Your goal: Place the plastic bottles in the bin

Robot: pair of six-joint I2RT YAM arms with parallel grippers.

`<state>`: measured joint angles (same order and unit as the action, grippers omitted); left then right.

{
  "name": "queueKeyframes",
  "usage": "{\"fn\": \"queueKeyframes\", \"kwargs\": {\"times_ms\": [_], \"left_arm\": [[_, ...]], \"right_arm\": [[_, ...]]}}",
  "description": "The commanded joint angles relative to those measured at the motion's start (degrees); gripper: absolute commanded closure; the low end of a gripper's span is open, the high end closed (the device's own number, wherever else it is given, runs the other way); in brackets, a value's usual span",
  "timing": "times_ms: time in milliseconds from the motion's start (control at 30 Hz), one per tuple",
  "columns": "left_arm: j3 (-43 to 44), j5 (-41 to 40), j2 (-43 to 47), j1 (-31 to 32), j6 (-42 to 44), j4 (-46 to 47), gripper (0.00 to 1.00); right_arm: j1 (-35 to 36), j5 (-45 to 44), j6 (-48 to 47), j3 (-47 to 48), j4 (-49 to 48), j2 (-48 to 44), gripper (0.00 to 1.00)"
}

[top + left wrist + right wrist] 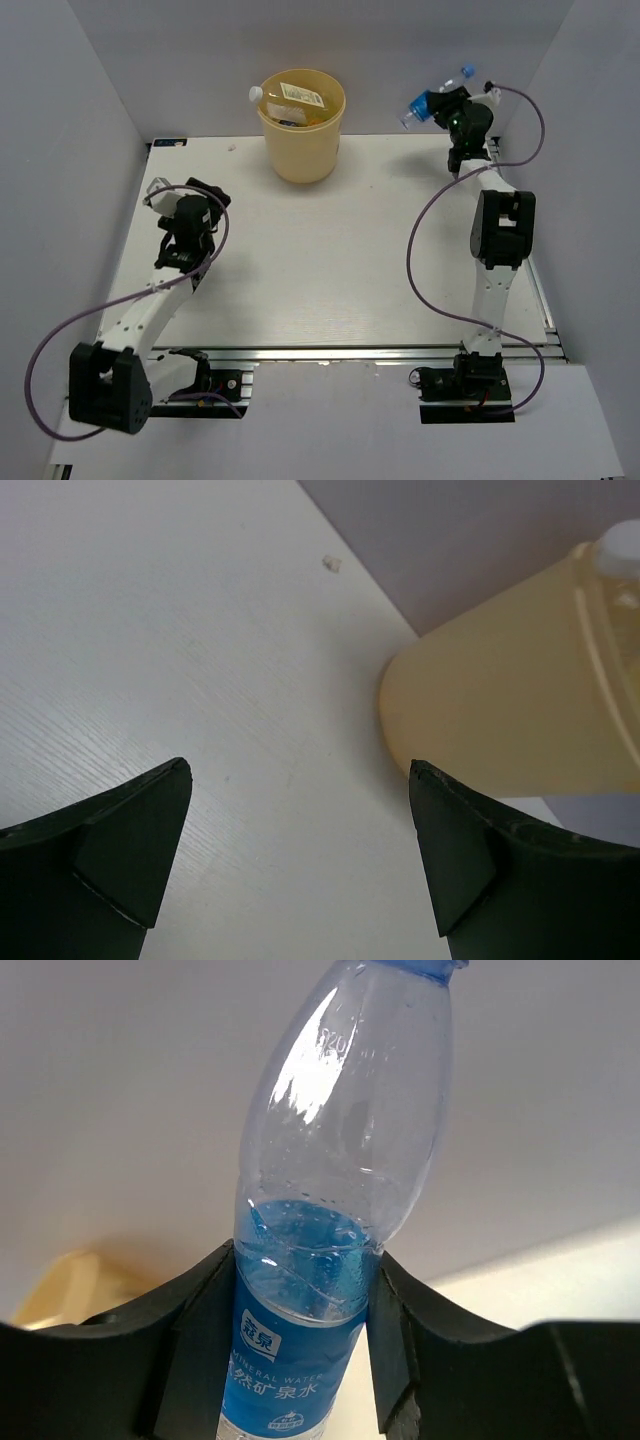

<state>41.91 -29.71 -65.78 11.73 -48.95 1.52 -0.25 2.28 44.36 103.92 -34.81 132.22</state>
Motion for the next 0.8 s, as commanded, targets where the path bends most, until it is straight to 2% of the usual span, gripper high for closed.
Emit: {"fn": "queueKeyframes", "kwargs": {"times_ms": [0, 100, 200, 233, 400, 467, 500, 567, 600, 767], "left_arm": [[-2.17, -2.88, 7.14, -0.21, 1.83, -1.25, 0.02], [-4.90, -4.99, 13.47, -0.21, 2.72, -3.54, 0.02], [-6.57, -7.71, 18.92, -0.21, 2.81, -3.45, 0.02], [-7.54, -8.07, 19.98, -0.21, 2.63, -3.19, 0.02], [-8.78, -7.82, 23.33, -0.30, 2.37, -2.13, 0.02], [-8.08, -7.38, 23.15, -0.21, 2.45, -3.10, 0.02], [-7.99, -7.29, 22.89, -0.21, 2.02, -3.36, 0.02], [-8.25, -5.98, 22.89, -0.21, 2.01, -3.28, 0.02], [-8.42, -5.71, 22.89, -0.21, 1.93, -3.19, 0.02], [-8.43, -4.57, 22.98, -0.21, 1.92, -2.75, 0.02]], "right_arm": [[5.16, 9.66, -8.57, -0.74, -7.99, -8.99, 0.72], [10.78, 9.93, -16.30, 2.76, -4.94, -10.76, 0.69], [17.55, 7.13, -25.42, 13.56, 2.26, -7.69, 0.61], [19.04, 5.29, -26.68, 18.38, 3.07, -5.51, 0.59], [25.29, -1.93, -31.43, 27.82, 4.75, 0.66, 0.56], [26.96, -5.61, -35.38, 29.84, 4.66, 2.86, 0.47], [27.58, -7.02, -37.05, 30.20, 4.75, 3.39, 0.33], [29.25, -11.15, -42.23, 30.12, 4.58, 3.92, 0.15], [29.60, -11.86, -43.64, 29.85, 3.96, 4.01, 0.11], [30.66, -13.18, -46.11, 29.94, 3.26, 3.22, 0.11]]}}
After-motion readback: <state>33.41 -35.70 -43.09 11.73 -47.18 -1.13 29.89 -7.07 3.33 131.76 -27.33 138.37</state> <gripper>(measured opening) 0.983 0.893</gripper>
